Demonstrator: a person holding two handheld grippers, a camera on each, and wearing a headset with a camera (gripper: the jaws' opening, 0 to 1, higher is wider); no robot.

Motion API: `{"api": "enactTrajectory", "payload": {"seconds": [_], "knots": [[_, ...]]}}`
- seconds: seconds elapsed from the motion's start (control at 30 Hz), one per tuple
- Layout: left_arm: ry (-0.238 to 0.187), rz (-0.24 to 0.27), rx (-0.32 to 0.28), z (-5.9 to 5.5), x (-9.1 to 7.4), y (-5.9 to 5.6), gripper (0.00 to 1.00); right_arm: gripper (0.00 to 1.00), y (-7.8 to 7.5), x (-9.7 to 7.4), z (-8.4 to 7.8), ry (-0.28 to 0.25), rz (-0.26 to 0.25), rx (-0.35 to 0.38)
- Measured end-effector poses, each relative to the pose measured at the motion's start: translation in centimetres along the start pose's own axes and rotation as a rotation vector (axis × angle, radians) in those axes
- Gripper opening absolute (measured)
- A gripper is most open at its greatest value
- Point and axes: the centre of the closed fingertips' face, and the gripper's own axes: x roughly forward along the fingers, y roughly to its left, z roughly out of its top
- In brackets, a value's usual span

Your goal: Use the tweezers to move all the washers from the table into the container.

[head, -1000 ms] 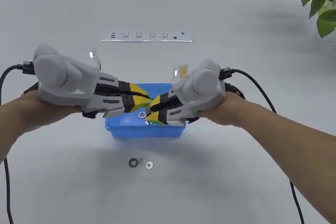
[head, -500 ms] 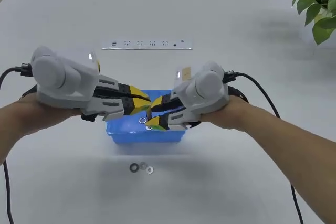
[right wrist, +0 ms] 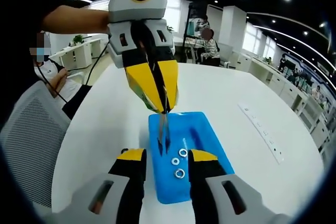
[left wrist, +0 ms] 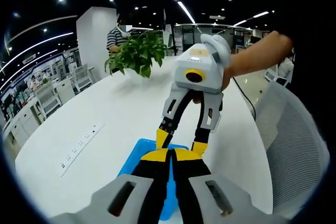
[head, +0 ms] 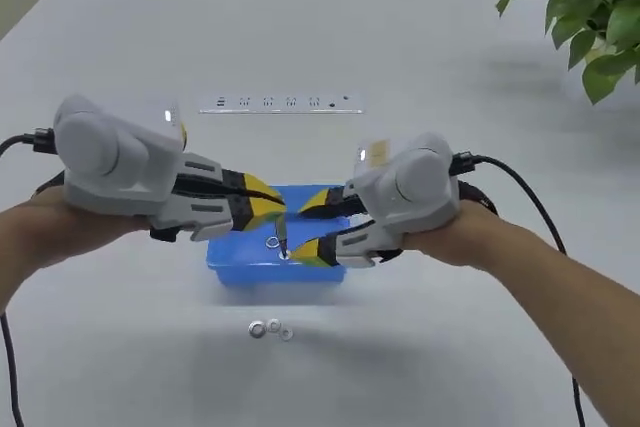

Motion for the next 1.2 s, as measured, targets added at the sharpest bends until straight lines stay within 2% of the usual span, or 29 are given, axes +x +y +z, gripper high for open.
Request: {"api": "enactTrajectory", "payload": {"seconds": [0.23,0.53,0.63,0.87,1.2], "knots": [[0.003,-0.002,0.003,0.4,-0.6,-1.0,0.06,0.4,0.5,-1.7,-0.8,0.021,-0.028,0.025],[-0.01,0.016,0.012,1.1,-1.4,-1.4,0.06,0.49,1.2,-3.2,-1.9,0.043,-0.06,0.079],[-0.013,0.01,0.012,1.3,-1.5,-1.8,0.06,0.5,1.7,-3.6,-2.1,0.042,-0.068,0.081],[-0.013,-0.007,0.015,1.0,-1.6,-3.0,0.06,0.57,2.1,-4.5,-2.8,0.054,-0.092,0.108],[-0.001,-0.037,0.013,-0.4,-0.9,-5.1,0.06,0.67,3.0,-5.3,-3.1,0.045,-0.108,0.145]]}}
